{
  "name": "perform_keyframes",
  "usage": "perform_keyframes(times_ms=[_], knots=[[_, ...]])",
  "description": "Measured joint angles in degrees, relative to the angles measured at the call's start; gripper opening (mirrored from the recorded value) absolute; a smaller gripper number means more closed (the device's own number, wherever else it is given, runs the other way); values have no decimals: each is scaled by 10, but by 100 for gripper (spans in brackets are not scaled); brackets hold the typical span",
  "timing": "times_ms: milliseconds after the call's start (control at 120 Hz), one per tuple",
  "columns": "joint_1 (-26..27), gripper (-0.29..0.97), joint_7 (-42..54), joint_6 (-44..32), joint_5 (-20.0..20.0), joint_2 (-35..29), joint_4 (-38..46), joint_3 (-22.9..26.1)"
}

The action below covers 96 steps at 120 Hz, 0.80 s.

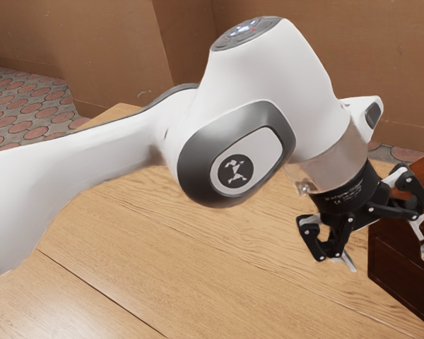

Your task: Pull the drawer handle with one arm to open the drawer

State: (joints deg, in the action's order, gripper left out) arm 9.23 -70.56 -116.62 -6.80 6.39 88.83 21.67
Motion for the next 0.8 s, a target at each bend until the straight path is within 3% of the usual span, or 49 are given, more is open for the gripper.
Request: perform_keyframes(times_ms=[483, 800], knots=[[38, 65, -24, -38, 3, 67, -38, 0], [43, 65, -34, -63, 3, 71, -23, 0]])
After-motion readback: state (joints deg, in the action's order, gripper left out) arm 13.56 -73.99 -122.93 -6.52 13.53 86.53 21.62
